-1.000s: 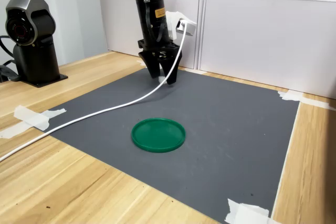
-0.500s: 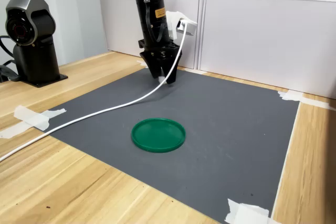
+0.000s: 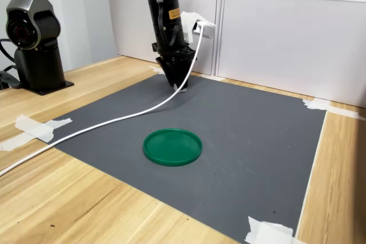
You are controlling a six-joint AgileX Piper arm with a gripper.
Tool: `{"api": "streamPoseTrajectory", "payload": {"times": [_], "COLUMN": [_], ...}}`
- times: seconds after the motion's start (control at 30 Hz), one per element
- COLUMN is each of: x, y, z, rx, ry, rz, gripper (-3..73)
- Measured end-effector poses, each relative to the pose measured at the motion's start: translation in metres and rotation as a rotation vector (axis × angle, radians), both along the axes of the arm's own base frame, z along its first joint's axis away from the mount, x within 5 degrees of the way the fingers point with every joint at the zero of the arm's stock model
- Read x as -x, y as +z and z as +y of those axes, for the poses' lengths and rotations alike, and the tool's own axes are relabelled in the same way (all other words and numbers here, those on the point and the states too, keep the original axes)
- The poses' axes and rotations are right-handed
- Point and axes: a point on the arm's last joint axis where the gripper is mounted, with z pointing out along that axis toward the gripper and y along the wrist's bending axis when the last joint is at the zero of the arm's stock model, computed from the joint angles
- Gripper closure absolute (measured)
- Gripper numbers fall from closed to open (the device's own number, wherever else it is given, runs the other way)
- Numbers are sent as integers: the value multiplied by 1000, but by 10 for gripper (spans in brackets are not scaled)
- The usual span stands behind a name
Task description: Grasp a white terminal and put it in the green lid.
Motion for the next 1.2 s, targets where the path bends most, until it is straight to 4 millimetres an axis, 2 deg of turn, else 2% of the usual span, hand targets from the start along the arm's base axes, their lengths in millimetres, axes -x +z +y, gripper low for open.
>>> {"api": "streamPoseTrajectory", "payload": {"times": [0.2,0.37,0.53,0.73,0.97,1.2], "x": [2,-7,-26,-46,-62,-83], "y": [16,40,68,89,99,89], "z": [-5,-17,-41,-77,-118,-152], "rx": [7,-16,-26,-16,-14,3], "ry": [26,-30,-116,-187,-250,-329], "rz": [-62,-94,-133,-179,-207,-145], "gripper": [409,409,409,409,409,409]}}
